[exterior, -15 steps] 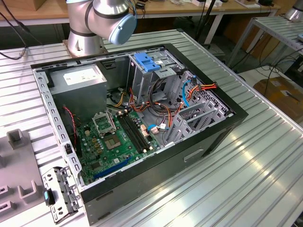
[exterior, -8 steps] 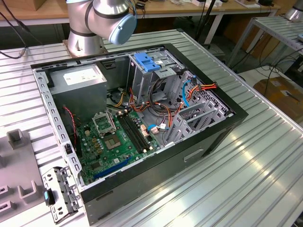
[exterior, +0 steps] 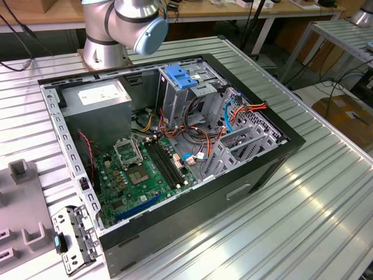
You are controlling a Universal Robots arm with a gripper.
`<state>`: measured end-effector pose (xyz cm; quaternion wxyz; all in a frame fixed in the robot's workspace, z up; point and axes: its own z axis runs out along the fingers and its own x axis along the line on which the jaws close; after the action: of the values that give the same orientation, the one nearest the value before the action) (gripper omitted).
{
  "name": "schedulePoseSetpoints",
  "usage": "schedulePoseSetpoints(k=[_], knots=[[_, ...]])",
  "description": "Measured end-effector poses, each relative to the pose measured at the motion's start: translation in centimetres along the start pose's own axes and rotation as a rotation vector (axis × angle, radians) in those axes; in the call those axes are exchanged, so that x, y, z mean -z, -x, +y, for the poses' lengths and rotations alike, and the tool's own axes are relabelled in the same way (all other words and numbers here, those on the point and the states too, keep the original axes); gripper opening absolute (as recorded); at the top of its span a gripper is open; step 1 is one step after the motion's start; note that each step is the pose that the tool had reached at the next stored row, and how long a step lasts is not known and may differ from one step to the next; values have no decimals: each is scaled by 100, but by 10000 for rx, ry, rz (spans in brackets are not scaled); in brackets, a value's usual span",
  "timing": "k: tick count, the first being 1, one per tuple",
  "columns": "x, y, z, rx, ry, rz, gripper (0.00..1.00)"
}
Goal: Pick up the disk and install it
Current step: 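Pick up the disk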
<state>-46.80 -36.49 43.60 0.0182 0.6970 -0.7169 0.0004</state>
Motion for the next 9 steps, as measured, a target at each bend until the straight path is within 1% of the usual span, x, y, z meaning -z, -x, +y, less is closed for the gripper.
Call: schedulePoseSetpoints(k=[8,9], knots=[[75,-2,1,1,56,2,37],[103,-3,2,2,76,2,37]])
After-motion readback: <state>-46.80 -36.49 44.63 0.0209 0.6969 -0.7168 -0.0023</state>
